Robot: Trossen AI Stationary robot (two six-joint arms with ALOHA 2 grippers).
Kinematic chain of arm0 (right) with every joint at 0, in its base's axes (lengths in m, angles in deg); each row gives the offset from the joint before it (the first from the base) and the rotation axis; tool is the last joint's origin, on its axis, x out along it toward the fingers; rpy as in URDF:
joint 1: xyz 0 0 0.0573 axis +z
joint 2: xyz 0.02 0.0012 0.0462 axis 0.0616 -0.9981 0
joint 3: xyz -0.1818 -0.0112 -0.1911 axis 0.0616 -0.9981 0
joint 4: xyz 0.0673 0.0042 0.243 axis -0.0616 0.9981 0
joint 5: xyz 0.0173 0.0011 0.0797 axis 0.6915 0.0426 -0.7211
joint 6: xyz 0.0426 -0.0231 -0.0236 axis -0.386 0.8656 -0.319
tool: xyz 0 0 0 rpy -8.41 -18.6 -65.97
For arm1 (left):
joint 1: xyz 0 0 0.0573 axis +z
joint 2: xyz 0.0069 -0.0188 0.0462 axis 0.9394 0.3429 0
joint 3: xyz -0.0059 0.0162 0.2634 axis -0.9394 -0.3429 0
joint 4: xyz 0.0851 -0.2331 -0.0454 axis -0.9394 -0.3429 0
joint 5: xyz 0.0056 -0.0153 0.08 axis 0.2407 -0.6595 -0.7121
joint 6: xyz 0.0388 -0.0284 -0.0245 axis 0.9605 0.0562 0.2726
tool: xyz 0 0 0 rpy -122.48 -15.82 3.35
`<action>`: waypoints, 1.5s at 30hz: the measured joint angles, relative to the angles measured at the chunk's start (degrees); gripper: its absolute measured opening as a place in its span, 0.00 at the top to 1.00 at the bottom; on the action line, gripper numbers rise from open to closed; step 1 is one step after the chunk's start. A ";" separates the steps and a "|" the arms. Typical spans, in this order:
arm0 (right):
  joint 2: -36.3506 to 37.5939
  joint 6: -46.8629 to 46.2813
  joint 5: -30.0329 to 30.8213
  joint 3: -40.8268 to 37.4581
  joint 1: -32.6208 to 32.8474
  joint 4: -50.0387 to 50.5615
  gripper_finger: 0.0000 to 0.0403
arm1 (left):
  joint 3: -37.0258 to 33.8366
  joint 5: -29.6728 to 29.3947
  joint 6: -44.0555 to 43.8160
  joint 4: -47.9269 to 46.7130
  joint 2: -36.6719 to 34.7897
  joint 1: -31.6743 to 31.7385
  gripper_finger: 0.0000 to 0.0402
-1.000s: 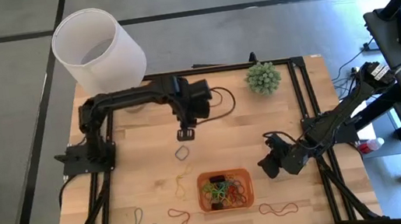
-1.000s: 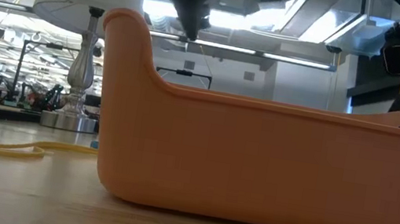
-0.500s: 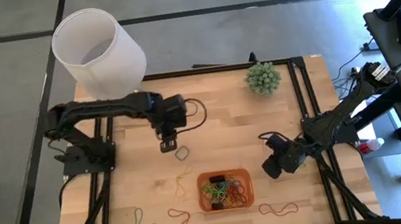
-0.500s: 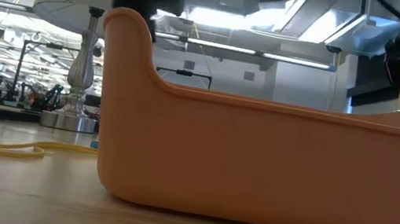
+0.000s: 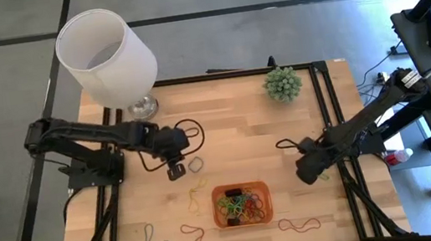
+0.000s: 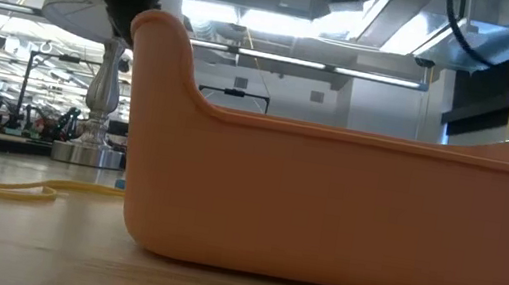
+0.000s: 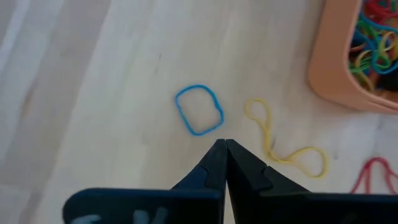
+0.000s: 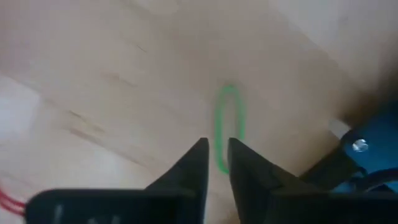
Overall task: Pick and place rubber bands into bin
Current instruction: Put the green rubber band into the orange bin
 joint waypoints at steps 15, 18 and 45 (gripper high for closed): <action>0.29 -0.12 -2.35 -14.00 -0.04 -11.01 0.74 | 0.00 -0.58 -13.62 0.17 0.03 -8.83 0.99; -0.07 3.08 -1.09 -12.28 0.07 -8.96 0.92 | 0.00 -1.08 -15.98 0.20 0.03 -10.41 0.99; -30.53 4.95 24.98 53.29 7.17 6.62 1.00 | 0.00 -7.99 -4.69 -1.01 0.07 -23.05 0.99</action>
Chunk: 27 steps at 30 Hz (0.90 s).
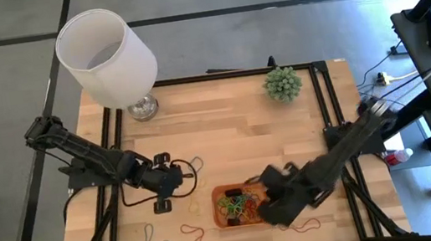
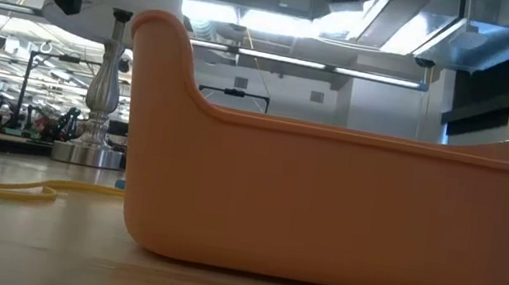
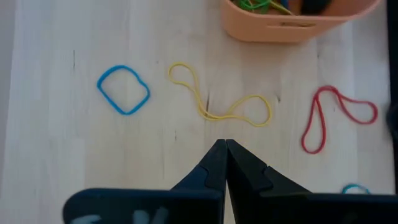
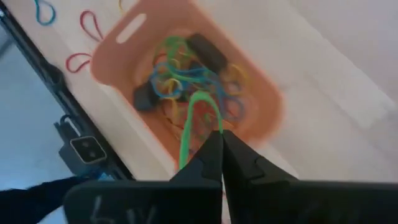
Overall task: Pick and place rubber bands into bin
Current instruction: Put the green rubber band into the orange bin
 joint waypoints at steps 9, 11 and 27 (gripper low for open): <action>-22.04 1.28 -3.80 20.79 -4.42 11.46 1.00 | 0.00 0.16 6.28 0.89 0.00 -0.02 0.99; -24.59 1.28 -6.82 21.38 -5.90 12.07 1.00 | 0.00 0.78 6.28 0.88 0.00 0.00 0.99; -30.03 0.84 -17.31 20.17 -9.12 12.66 0.83 | 0.00 -0.79 6.40 0.78 0.00 0.09 0.88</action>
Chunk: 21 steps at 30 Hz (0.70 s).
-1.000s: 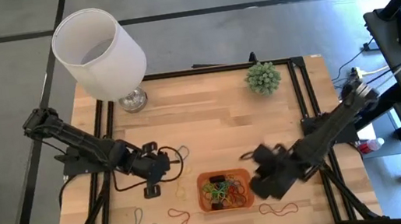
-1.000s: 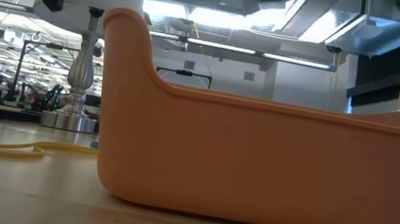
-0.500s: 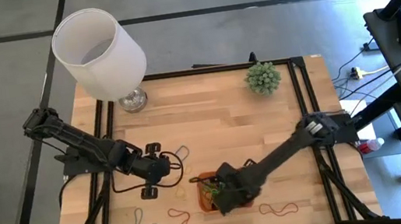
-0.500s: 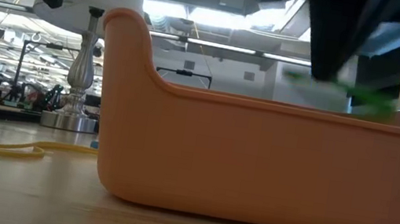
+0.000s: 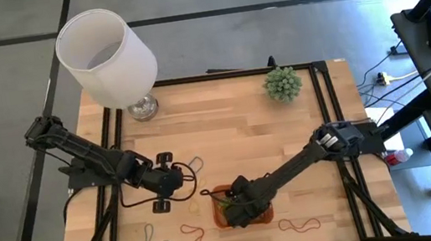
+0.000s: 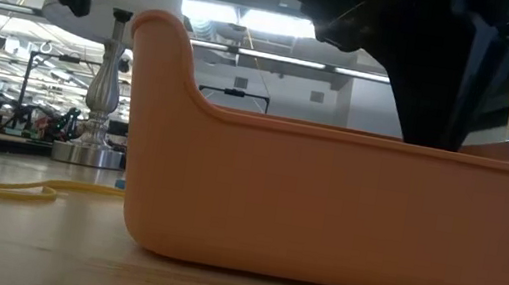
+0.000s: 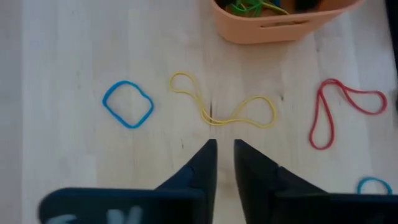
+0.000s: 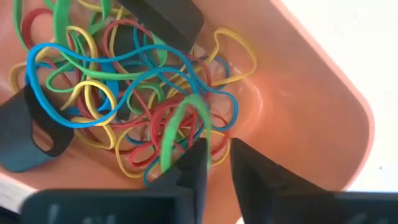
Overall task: Pick and place rubber bands into bin
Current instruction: Put the green rubber band into the orange bin, then put the blue rubber band into the orange bin
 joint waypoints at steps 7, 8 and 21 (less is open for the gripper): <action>0.02 0.28 0.13 0.00 -0.01 0.00 0.65 | 0.00 -5.20 -1.97 -0.02 0.00 0.00 0.68; 0.02 0.48 0.13 0.00 0.00 0.00 0.63 | 0.00 -5.83 -2.22 0.01 0.00 0.00 0.65; 6.32 7.67 5.19 0.07 -0.20 4.55 0.60 | 0.00 -7.20 -3.56 0.14 0.01 0.00 0.55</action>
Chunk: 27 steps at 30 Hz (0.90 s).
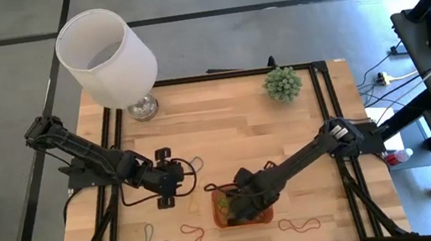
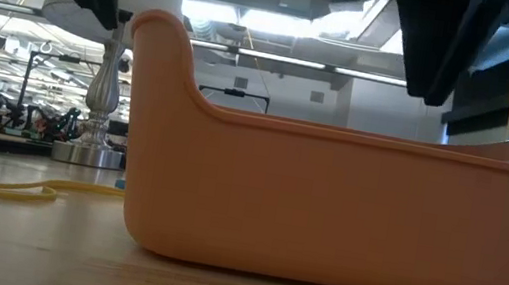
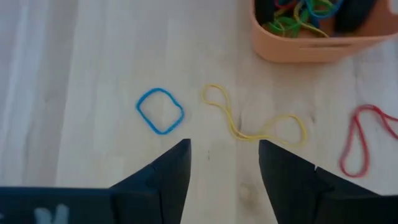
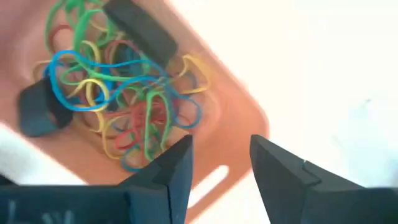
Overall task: Pick and place rubber bands into bin
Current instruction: Put the blue rubber band into the orange bin
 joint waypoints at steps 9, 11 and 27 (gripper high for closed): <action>6.02 13.54 3.32 0.00 2.05 6.69 0.65 | 0.00 -0.49 -13.81 0.57 0.54 3.53 0.55; 7.28 14.73 5.25 -0.16 2.97 9.25 0.67 | 0.00 2.02 -16.46 0.41 1.36 5.62 0.55; 42.31 -3.45 7.05 -50.28 13.52 -17.78 0.76 | 0.24 5.81 -16.98 4.69 17.40 20.87 0.55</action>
